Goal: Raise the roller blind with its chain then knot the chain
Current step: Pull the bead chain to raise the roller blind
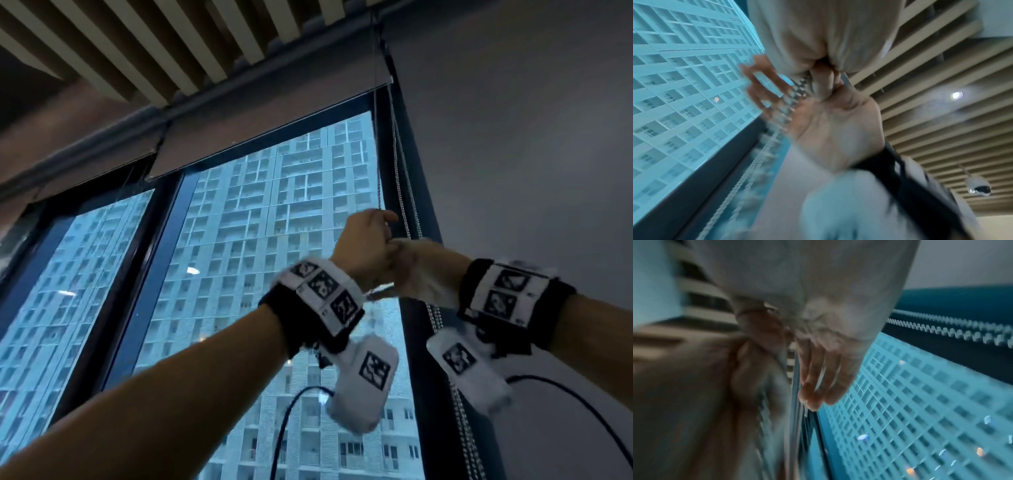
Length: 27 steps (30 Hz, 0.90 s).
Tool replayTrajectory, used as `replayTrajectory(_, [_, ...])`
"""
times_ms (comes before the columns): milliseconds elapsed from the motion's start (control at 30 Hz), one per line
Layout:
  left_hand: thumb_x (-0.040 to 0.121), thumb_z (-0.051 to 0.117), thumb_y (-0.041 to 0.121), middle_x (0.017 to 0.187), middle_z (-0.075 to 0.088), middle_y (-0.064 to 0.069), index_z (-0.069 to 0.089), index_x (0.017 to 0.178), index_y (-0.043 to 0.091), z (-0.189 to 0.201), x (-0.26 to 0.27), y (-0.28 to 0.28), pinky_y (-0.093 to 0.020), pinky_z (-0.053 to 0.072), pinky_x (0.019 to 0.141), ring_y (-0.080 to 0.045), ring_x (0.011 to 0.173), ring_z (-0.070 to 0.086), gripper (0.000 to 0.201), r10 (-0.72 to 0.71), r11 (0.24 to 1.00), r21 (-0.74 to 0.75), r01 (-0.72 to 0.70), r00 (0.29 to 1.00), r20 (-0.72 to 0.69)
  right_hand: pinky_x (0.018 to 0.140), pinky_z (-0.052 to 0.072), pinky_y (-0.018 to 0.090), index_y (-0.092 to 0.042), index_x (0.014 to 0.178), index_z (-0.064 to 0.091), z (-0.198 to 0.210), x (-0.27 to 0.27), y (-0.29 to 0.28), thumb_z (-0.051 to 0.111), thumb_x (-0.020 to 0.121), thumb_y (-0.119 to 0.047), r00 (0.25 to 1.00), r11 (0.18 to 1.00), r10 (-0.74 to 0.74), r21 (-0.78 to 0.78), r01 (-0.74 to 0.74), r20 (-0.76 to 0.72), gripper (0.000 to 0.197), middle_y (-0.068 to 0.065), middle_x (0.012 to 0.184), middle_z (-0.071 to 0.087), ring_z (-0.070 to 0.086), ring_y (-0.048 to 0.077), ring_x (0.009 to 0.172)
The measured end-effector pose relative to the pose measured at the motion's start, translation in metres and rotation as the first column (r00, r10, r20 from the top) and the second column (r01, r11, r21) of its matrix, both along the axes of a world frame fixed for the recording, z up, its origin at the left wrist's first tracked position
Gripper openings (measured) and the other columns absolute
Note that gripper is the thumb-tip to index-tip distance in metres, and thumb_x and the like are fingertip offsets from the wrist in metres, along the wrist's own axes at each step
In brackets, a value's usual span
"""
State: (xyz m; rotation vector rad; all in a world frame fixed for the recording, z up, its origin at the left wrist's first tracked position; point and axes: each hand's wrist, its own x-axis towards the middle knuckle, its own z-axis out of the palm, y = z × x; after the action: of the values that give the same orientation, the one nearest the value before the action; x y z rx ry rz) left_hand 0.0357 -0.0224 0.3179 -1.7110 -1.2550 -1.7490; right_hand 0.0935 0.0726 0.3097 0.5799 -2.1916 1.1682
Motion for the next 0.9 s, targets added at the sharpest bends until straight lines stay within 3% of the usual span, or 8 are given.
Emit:
replayTrajectory(133, [0.100, 0.030, 0.001, 0.047, 0.034, 0.012, 0.044, 0.075, 0.013, -0.040, -0.011, -0.001, -0.011, 0.022, 0.031, 0.001, 0.032, 0.027, 0.031, -0.169, 0.983, -0.075, 0.170, 0.985, 0.027, 0.085, 0.055, 0.041, 0.006, 0.114, 0.056, 0.043, 0.008, 0.000, 0.038, 0.072, -0.004, 0.956, 0.892, 0.251, -0.348, -0.289, -0.152, 0.047, 0.023, 0.101, 0.066, 0.067, 0.033, 0.090])
replayTrajectory(233, [0.097, 0.030, -0.004, 0.042, 0.036, 0.007, 0.042, 0.073, 0.007, -0.052, -0.012, 0.003, -0.011, 0.028, 0.034, 0.002, 0.031, 0.032, 0.030, -0.130, 0.985, -0.120, 0.127, 0.991, -0.018, 0.042, 0.044, 0.017, -0.001, 0.088, 0.053, 0.069, 0.010, -0.018, 0.031, 0.095, -0.014, 0.938, 0.823, 0.199, -0.471, -0.317, -0.283, 0.027, 0.007, 0.051, 0.053, 0.052, 0.015, 0.041])
replayTrajectory(300, [0.096, 0.032, -0.005, 0.051, 0.034, -0.011, 0.049, 0.082, -0.010, -0.051, -0.008, 0.004, -0.011, 0.031, 0.038, 0.001, 0.032, 0.035, 0.023, -0.114, 0.981, -0.167, 0.098, 0.989, -0.091, 0.027, 0.021, 0.015, -0.011, 0.075, 0.048, 0.078, 0.005, -0.021, 0.024, 0.104, -0.018, 0.927, 0.906, 0.015, -0.388, -0.172, -0.375, 0.039, -0.007, 0.036, 0.032, 0.026, 0.005, 0.027])
replayTrajectory(367, [0.097, 0.034, -0.002, 0.057, 0.032, -0.014, 0.053, 0.095, -0.013, -0.040, -0.008, 0.001, -0.016, 0.032, 0.039, -0.005, 0.036, 0.033, 0.023, -0.149, 0.962, -0.240, 0.130, 0.987, -0.061, 0.026, 0.014, 0.015, -0.018, 0.070, 0.043, 0.078, 0.004, -0.021, 0.025, 0.102, -0.013, 0.879, 0.959, -0.111, -0.281, -0.027, -0.464, 0.037, -0.011, 0.035, 0.030, 0.020, 0.002, 0.027])
replayTrajectory(500, [0.098, 0.035, 0.011, 0.074, 0.057, -0.016, 0.061, 0.105, -0.003, -0.013, -0.021, -0.016, -0.029, 0.054, 0.058, -0.027, 0.065, 0.059, 0.030, -0.206, 0.925, -0.300, 0.232, 0.972, 0.114, 0.028, 0.015, 0.010, -0.019, 0.070, 0.042, 0.070, 0.019, -0.016, 0.028, 0.101, -0.013, 0.852, 0.983, -0.141, -0.172, 0.061, -0.505, 0.035, -0.012, 0.035, 0.032, 0.020, 0.001, 0.026])
replayTrajectory(633, [0.102, 0.030, 0.022, 0.096, 0.066, -0.020, 0.059, 0.117, -0.003, 0.005, -0.024, -0.020, -0.034, 0.055, 0.076, -0.033, 0.090, 0.065, 0.041, -0.196, 0.949, -0.219, 0.228, 0.968, 0.158, 0.031, 0.017, 0.014, -0.016, 0.071, 0.045, 0.045, 0.018, -0.017, 0.031, 0.102, -0.015, 0.847, 0.983, -0.177, -0.058, 0.172, -0.501, 0.034, -0.011, 0.041, 0.031, 0.021, 0.003, 0.030])
replayTrajectory(800, [0.103, 0.029, 0.028, 0.078, 0.058, -0.011, 0.054, 0.102, 0.002, 0.017, -0.011, -0.010, -0.031, 0.052, 0.065, -0.021, 0.067, 0.060, 0.035, -0.208, 0.971, -0.087, 0.221, 0.968, 0.138, 0.036, 0.022, 0.014, -0.017, 0.067, 0.044, 0.011, 0.003, -0.019, 0.033, 0.104, -0.023, 0.878, 0.974, -0.199, 0.008, 0.225, -0.436, 0.039, -0.010, 0.043, 0.031, 0.024, 0.005, 0.034])
replayTrajectory(900, [0.103, 0.030, 0.029, 0.088, 0.065, -0.012, 0.057, 0.106, 0.001, 0.020, -0.006, -0.008, -0.035, 0.049, 0.075, -0.027, 0.083, 0.064, 0.039, -0.213, 0.971, -0.088, 0.224, 0.970, 0.118, 0.039, 0.018, 0.013, -0.019, 0.069, 0.040, -0.012, -0.009, -0.017, 0.032, 0.105, -0.027, 0.925, 0.986, -0.137, 0.037, 0.160, -0.355, 0.037, -0.008, 0.050, 0.026, 0.016, 0.006, 0.038])
